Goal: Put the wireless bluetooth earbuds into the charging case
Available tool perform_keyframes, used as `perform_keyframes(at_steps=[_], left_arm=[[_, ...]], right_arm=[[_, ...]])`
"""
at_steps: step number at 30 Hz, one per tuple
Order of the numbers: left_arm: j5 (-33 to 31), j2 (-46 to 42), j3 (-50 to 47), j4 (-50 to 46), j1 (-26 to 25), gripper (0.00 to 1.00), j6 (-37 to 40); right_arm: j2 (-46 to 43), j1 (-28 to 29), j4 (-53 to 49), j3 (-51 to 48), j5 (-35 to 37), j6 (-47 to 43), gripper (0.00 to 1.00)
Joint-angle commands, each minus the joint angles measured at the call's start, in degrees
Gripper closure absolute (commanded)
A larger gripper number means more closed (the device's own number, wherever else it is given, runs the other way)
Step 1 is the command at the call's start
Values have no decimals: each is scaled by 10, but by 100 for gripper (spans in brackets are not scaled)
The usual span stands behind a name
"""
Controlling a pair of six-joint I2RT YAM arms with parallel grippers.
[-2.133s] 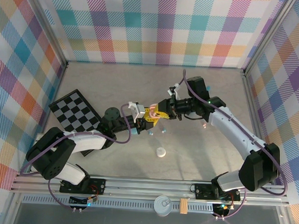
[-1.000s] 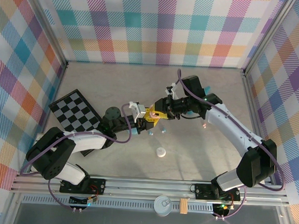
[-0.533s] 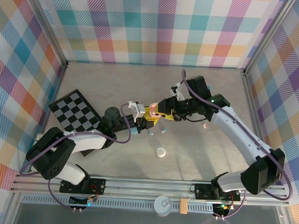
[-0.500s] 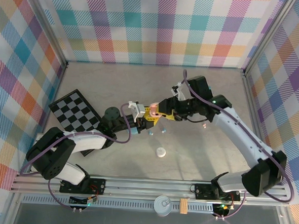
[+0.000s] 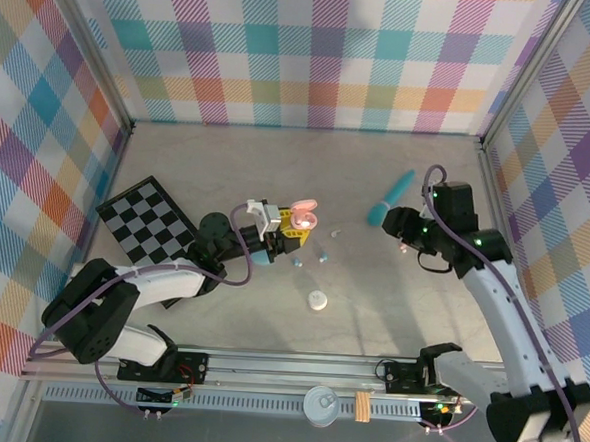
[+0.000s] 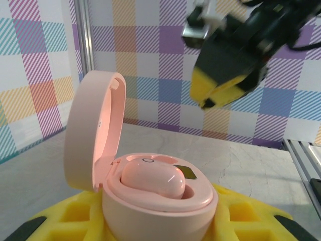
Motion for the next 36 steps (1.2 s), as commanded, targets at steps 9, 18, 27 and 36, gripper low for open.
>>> perform_keyframes(at_steps=[9,18,27,36], left_arm=[[8,-38,-12,-24,6,67,29],[7,-42,-18,-24,6,67,29],[9,-38,-13,-22,6,67,28],[12,-37,-10,-30,6,67,30]], right_arm=[[214,-78,67,-28,94,1,52],[332,-79,122,-15,104,3,62],[390,-79,139,13,119,1,68],[414,-80,133,27,113,-5,75]])
